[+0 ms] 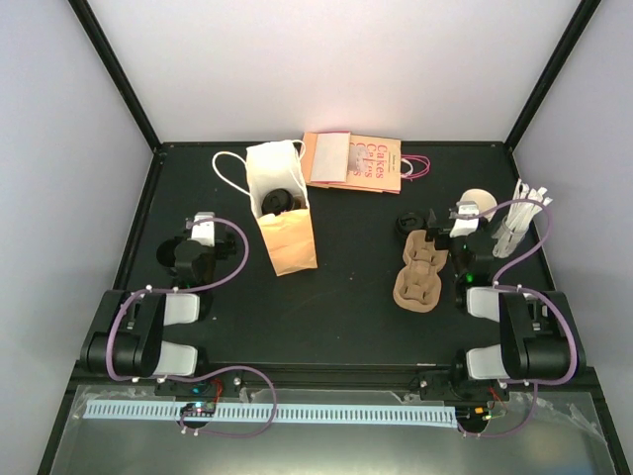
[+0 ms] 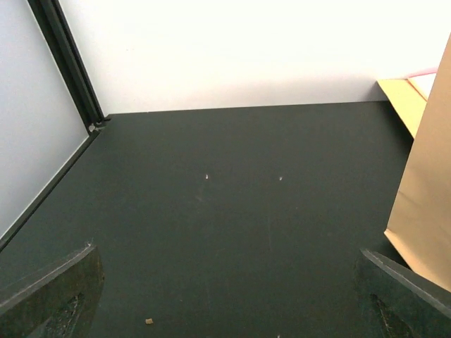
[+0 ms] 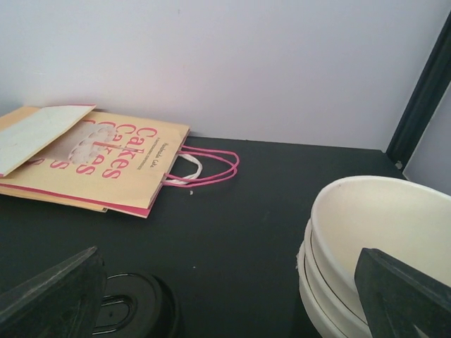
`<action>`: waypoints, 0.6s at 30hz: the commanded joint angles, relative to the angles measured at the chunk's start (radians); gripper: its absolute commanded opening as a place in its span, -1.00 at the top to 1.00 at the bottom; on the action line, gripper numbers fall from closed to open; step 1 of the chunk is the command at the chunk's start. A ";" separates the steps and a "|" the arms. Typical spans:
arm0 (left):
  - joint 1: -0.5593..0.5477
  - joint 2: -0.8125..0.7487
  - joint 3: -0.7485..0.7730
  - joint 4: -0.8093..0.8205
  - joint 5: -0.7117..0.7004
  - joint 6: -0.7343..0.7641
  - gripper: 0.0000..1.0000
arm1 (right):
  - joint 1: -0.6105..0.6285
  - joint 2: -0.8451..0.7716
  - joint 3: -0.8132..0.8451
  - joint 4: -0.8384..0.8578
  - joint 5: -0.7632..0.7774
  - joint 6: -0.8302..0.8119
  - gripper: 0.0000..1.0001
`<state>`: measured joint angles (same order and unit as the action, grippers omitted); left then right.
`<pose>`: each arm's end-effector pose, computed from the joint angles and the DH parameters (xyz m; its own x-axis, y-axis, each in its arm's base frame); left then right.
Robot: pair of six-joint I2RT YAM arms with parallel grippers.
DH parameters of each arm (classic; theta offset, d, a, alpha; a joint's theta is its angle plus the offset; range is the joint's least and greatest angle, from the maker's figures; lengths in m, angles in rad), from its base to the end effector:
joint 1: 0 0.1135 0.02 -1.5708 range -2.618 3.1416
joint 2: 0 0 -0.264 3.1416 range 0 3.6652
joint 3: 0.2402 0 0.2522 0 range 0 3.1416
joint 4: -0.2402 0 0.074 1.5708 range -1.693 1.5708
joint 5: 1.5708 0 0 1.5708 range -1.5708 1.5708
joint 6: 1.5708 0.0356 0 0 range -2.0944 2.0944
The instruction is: Pack the takeout coffee
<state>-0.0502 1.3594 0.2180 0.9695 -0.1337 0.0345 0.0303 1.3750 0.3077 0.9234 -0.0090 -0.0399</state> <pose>0.2288 -0.0067 0.1552 -0.1735 0.0430 -0.9839 -0.0755 0.9955 0.0568 0.2477 0.0078 0.1711 -0.1417 -0.0442 -0.9889 -0.0449 0.9983 -0.0382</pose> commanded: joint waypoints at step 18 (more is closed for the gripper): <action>0.005 0.022 0.086 -0.029 0.067 0.033 -0.97 | -0.012 0.024 -0.022 0.088 0.061 0.043 -1.00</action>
<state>-0.0498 1.3708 0.2745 0.9314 -0.0914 0.0570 0.0265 1.3930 0.2985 0.9737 0.0242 -0.0017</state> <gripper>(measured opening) 0.987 1.000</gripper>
